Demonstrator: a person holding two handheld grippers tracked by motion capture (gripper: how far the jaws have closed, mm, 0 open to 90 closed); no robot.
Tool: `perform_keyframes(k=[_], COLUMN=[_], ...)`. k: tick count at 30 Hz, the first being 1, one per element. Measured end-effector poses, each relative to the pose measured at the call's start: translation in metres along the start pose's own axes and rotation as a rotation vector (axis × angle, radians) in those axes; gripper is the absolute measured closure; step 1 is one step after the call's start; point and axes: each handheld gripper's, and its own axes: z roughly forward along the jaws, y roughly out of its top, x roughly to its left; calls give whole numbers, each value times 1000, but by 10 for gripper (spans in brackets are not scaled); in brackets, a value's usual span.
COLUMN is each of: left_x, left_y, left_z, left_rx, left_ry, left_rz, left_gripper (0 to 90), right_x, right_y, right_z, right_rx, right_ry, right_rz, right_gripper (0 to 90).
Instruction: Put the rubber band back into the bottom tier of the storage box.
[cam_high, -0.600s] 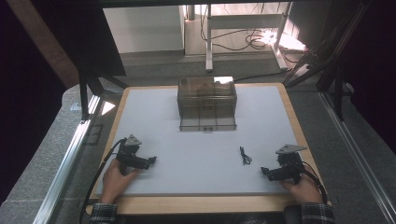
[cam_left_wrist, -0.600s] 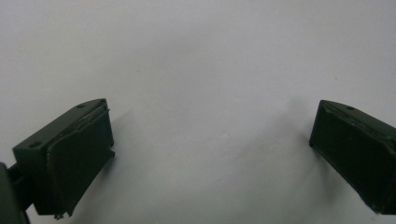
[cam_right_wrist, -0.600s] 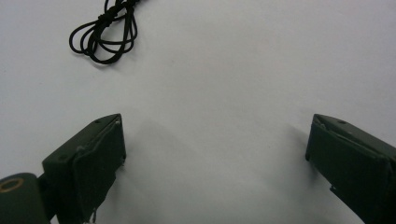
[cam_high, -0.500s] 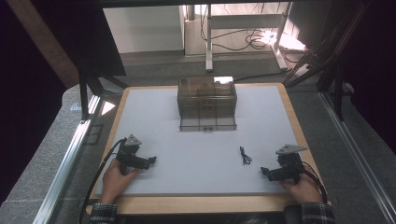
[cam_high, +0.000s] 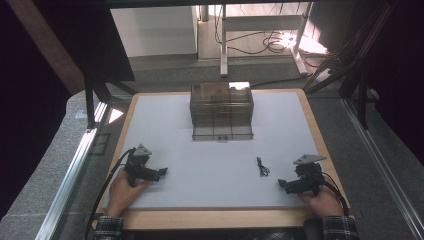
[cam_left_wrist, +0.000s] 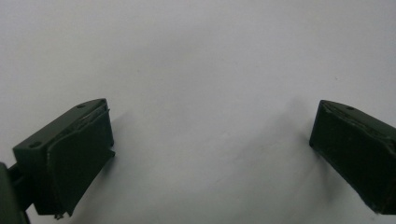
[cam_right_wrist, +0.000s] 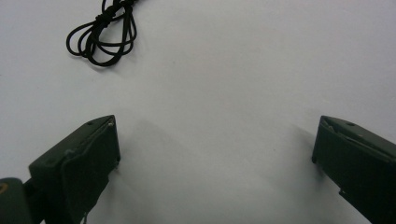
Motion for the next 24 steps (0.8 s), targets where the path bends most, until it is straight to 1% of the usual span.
perform_keyframes(k=[4, 8, 14, 18, 20, 24], left_x=[0, 0, 0, 0, 0, 0], left_y=[0, 0, 0, 0, 0, 0], left_z=[0, 0, 0, 0, 0, 0], left_rx=[0, 0, 0, 0, 0, 0], left_ry=[0, 0, -1, -1, -1, -1], left_rz=[0, 0, 0, 0, -1, -1], left_gripper=[0, 0, 0, 0, 0, 0], right_x=[1, 3, 5, 8, 9, 11], right_y=[3, 6, 7, 9, 10, 14], right_z=[0, -1, -3, -4, -4, -4], right_rx=[25, 51, 75, 90, 93, 115], right_ry=[-5, -21, -17, -3, -9, 2], right_rz=[1, 13, 16, -1, -7, -7], right_gripper=[5, 17, 28, 41, 57, 102])
